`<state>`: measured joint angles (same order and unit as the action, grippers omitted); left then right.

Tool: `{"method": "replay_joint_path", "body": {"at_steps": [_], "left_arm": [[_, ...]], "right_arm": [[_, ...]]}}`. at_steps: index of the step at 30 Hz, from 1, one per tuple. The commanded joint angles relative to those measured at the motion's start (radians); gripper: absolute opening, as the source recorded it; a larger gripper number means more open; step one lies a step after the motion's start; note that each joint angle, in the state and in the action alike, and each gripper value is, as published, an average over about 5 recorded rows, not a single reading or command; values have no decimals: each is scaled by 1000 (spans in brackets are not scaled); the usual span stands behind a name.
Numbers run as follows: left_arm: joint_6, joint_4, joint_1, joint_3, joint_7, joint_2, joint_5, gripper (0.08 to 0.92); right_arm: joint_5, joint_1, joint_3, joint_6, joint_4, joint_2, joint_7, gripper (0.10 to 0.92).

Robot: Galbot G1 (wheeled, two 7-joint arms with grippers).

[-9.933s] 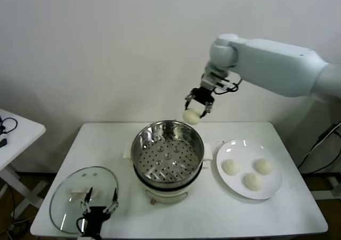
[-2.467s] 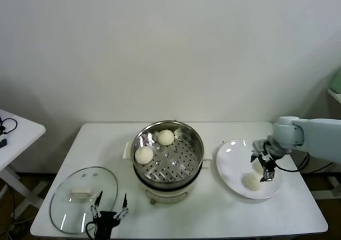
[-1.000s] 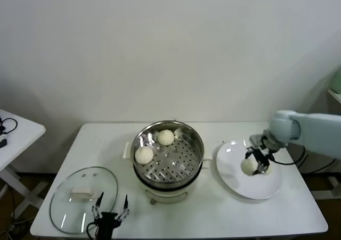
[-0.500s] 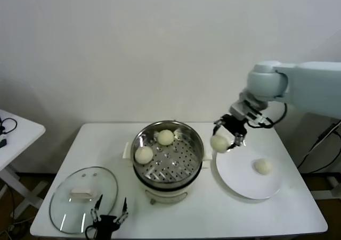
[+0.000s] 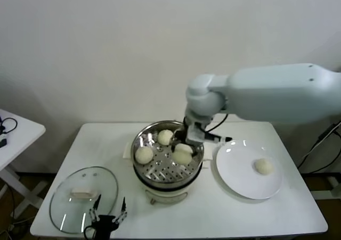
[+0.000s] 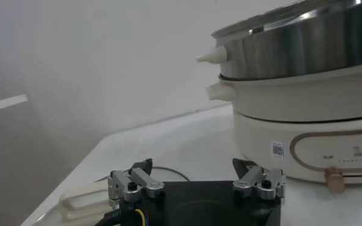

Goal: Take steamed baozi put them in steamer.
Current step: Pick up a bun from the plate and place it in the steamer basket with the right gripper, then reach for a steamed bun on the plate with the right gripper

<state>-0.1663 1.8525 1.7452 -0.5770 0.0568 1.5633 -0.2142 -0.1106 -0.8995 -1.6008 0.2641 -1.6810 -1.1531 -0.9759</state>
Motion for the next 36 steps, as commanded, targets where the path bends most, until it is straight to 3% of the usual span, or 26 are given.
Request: {"method": "replay_joint_path", "body": {"at_steps": [1,17,23,31,36], "left_arm": [[-4,-1,4,-4,2,1,10,823],[-7,-6,0,-7,10,5,13,823],[-3,-6,2,-6,7,5,12,823],[0,-3,0,1,6,4,8,823],[-3,-8,-2,4,6,0,6,823]], "right_arm": [[196,232,53,41,94,-177,21,679],[160,246,63,93,164,-204,-38,707],[16,105,41,151,158,-142,-96,813],[-245,-180,-154,160,276,37,-171,823],[-366,-261,-322,4,341,165,-165,823]]}}
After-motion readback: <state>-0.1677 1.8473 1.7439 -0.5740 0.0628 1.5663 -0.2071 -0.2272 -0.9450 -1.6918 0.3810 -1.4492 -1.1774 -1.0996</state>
